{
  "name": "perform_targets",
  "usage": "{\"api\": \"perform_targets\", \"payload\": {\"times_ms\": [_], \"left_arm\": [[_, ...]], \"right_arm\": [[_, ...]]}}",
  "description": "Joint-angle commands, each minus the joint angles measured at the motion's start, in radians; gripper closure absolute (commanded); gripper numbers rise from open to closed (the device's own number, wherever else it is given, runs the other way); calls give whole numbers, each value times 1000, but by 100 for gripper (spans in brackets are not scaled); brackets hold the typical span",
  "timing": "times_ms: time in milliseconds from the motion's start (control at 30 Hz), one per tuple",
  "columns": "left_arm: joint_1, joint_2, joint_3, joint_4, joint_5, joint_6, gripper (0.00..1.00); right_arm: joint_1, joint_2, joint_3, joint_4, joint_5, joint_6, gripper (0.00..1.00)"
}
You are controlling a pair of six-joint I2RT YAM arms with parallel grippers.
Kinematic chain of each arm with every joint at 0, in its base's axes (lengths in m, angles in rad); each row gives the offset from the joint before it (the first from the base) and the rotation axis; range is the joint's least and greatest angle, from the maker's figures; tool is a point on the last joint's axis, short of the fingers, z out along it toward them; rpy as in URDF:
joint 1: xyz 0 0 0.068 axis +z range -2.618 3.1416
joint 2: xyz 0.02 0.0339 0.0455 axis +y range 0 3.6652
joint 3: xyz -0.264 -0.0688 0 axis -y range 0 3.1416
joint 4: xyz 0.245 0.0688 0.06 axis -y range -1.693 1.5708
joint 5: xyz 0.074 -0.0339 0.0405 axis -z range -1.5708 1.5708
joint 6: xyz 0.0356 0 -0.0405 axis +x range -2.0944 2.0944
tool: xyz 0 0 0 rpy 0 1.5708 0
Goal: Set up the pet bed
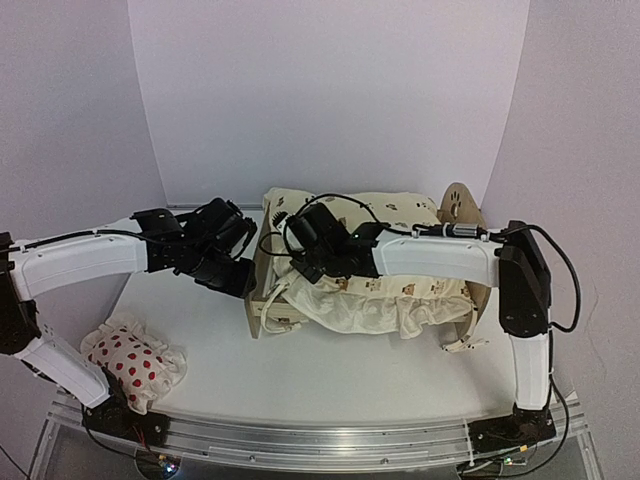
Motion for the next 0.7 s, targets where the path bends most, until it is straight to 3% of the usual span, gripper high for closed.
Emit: {"api": "perform_targets", "payload": {"times_ms": [0,200,333,500,600,667], "left_arm": [[1,34,-22,75,-7,3,64],[2,88,-28,115,1,12,68],[1,110,-30,120,-7,10,73],[1,128,-34,131,3,7,86],[0,145,-27,134,2,3,99],[1,155,-15,131,2,2,100]], "right_arm": [[12,12,30,-18,65,-20,95],[25,-18,7,-19,3,-15,88],[30,-55,-11,-28,-55,-5,73],[34,-104,-21,-47,-104,21,55],[37,-146,-45,-54,-152,59,49],[39,-188,-73,-56,-198,91,45]]}}
